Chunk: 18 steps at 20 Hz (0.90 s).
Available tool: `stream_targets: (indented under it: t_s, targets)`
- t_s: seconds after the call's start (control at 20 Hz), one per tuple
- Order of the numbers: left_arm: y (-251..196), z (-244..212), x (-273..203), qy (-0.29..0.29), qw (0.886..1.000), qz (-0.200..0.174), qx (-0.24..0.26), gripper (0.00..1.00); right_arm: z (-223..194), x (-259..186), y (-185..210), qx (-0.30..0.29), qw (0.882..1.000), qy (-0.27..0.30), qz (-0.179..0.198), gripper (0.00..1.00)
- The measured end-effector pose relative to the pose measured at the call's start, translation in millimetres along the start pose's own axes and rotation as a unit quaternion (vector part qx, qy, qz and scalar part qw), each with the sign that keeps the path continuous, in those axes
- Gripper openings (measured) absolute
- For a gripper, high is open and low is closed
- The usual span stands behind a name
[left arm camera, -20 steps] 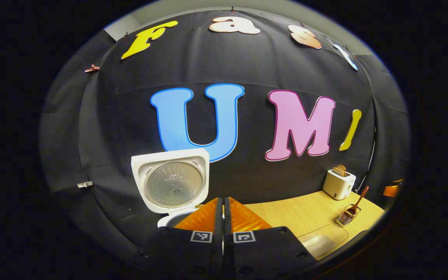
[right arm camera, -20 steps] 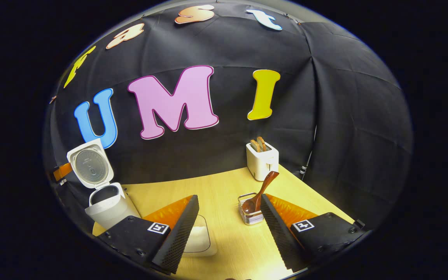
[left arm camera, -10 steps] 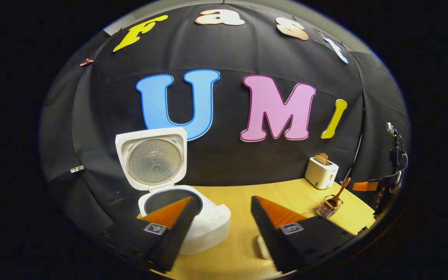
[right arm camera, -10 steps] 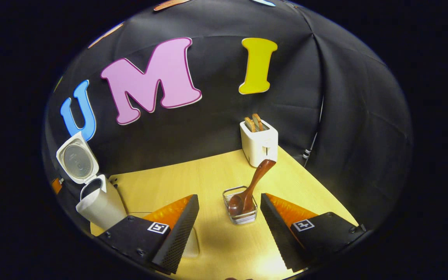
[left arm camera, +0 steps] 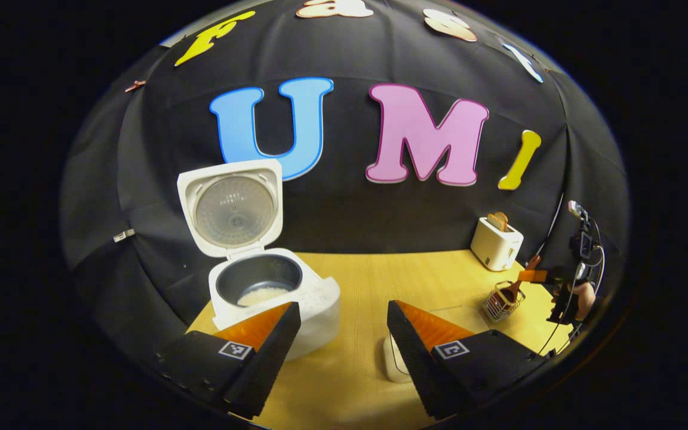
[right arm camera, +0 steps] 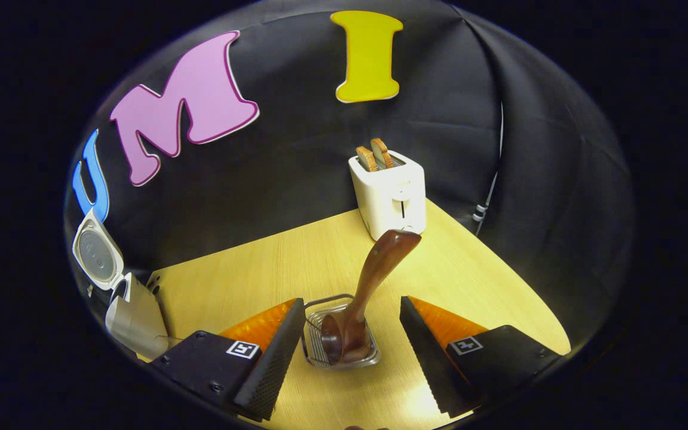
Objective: Close the left gripper, press the button to open the rice cooker; take a wooden spoon from the chopstick holder with the right hand, scoop a spoonful of rice and pour it into the rice cooker, then put the wooden spoon back into the chopstick holder.
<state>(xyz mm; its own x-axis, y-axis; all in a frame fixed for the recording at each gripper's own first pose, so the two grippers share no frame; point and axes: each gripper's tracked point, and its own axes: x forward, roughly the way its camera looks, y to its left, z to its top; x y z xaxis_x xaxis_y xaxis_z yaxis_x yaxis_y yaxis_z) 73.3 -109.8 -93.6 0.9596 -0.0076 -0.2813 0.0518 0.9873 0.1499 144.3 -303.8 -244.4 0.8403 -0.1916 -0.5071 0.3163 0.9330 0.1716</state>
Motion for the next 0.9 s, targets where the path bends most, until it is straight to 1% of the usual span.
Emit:
stream_targets:
  t_s: [0.2,0.35,0.45,0.55,0.6,0.65,0.7,0.75,0.8,0.85,0.9]
  targets:
    - [-23.3,-14.9,6.5,0.024,1.000,-0.004,-0.002,0.95,4.1,34.2,-5.8,0.024,1.000,-0.001,0.004,0.99]
    - [-40.6,-21.8,12.3,0.039,0.999,-0.017,-0.009,0.95,1.8,51.9,0.5,0.042,0.999,0.015,0.019,0.98]
    - [-51.5,-25.4,14.2,0.047,0.998,-0.030,-0.019,0.95,1.6,62.2,1.3,0.041,0.999,0.014,0.021,0.98]
    - [-57.5,-26.6,16.9,0.051,0.998,-0.036,-0.024,0.95,1.6,66.7,4.7,0.038,0.999,0.016,0.027,0.90]
    - [-58.3,-29.2,18.8,0.053,0.998,-0.036,-0.024,0.95,0.6,69.3,7.3,0.039,0.999,0.019,0.032,0.81]
    - [-58.6,-29.9,19.8,0.055,0.998,-0.036,-0.024,0.95,-1.4,71.6,10.6,0.039,0.998,0.026,0.040,0.92]
    - [-58.6,-31.1,21.4,0.056,0.997,-0.035,-0.025,0.95,-3.7,70.9,11.6,0.038,0.998,0.030,0.041,0.55]
    - [-58.8,-29.7,22.0,0.056,0.998,-0.034,-0.025,0.96,-4.3,72.4,10.9,0.037,0.998,0.032,0.040,0.48]
    - [-58.9,-28.6,21.3,0.055,0.998,-0.034,-0.024,0.96,-5.4,71.7,10.3,0.037,0.998,0.032,0.041,0.45]
    - [-58.9,-27.3,20.3,0.053,0.998,-0.033,-0.022,0.96,-4.2,73.5,11.2,0.039,0.998,0.033,0.040,0.40]
    - [-57.7,-28.5,19.7,0.052,0.998,-0.032,-0.019,0.96,-5.0,71.8,9.7,0.041,0.998,0.034,0.037,0.30]
